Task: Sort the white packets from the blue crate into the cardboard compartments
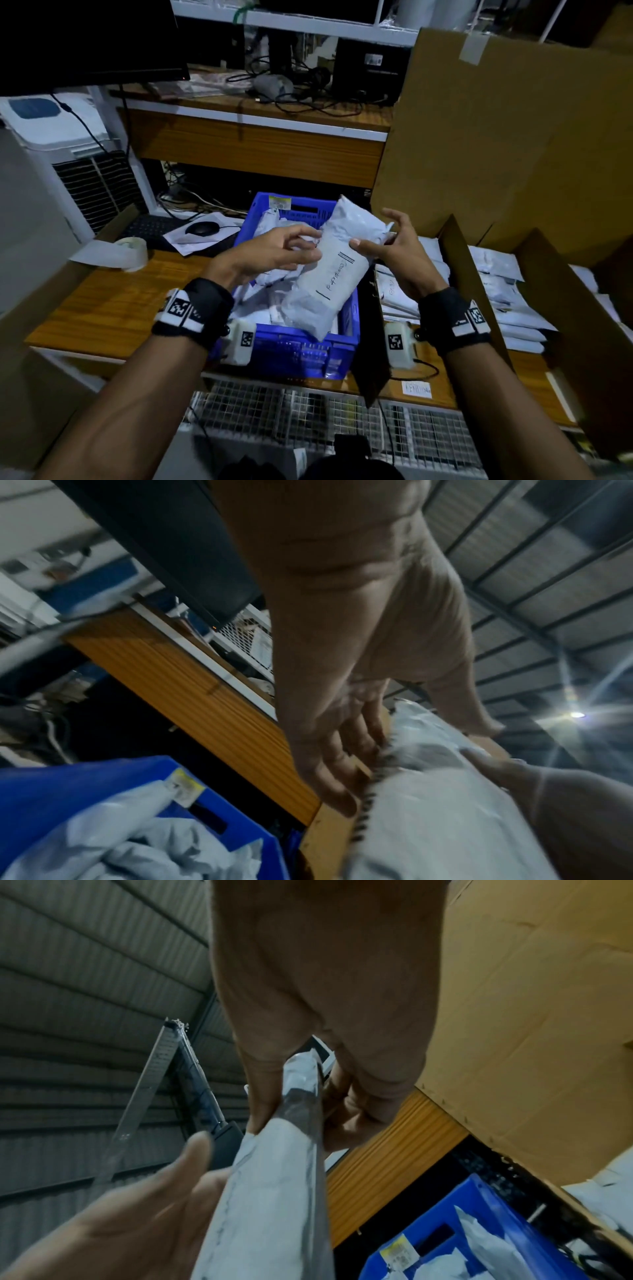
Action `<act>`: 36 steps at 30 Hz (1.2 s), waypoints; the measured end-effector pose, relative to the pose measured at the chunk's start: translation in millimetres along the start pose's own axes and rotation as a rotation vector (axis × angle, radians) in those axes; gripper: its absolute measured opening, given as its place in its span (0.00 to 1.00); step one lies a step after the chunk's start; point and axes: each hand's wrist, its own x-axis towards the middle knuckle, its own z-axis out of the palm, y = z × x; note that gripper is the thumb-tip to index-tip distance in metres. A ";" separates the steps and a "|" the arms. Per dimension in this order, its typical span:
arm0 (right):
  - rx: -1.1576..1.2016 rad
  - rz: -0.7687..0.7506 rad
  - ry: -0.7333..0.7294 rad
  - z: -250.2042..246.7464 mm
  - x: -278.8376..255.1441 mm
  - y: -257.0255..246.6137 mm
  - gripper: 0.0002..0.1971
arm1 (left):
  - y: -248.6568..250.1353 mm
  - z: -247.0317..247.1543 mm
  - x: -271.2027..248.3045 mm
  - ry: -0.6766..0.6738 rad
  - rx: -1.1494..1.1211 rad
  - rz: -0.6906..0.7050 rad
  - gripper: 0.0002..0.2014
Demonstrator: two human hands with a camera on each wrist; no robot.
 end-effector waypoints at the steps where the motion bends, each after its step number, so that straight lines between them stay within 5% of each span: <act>1: -0.007 0.001 -0.019 3.9 -0.1 -2.4 0.43 | 8.0 8.7 4.4 0.009 -0.020 0.032 0.25; 7: -0.005 0.078 -0.142 6.2 -9.6 5.4 0.46 | 25.4 31.0 23.6 0.222 -0.193 0.116 0.18; 11: -0.148 0.078 -0.323 -2.3 -24.6 22.4 0.27 | 17.0 35.3 28.1 0.298 -0.304 0.093 0.17; 21: -0.144 0.104 -0.366 -24.6 -21.8 23.3 0.23 | 6.3 41.1 31.2 0.266 -0.370 0.050 0.13; 24: -0.148 0.119 -0.262 -29.9 -18.0 26.5 0.20 | -2.7 32.6 34.9 0.285 -0.381 -0.002 0.15; 27: -0.231 0.125 -0.066 -39.2 -12.3 38.9 0.17 | -24.1 16.3 41.9 0.344 -0.135 -0.144 0.17; 31: -0.331 0.183 0.013 -48.3 -2.1 60.3 0.16 | -50.3 -1.0 56.8 0.267 0.287 -0.355 0.06; 36: -0.320 0.225 0.020 -51.4 9.6 78.1 0.14 | -66.1 -3.8 84.6 -0.005 0.704 -0.563 0.10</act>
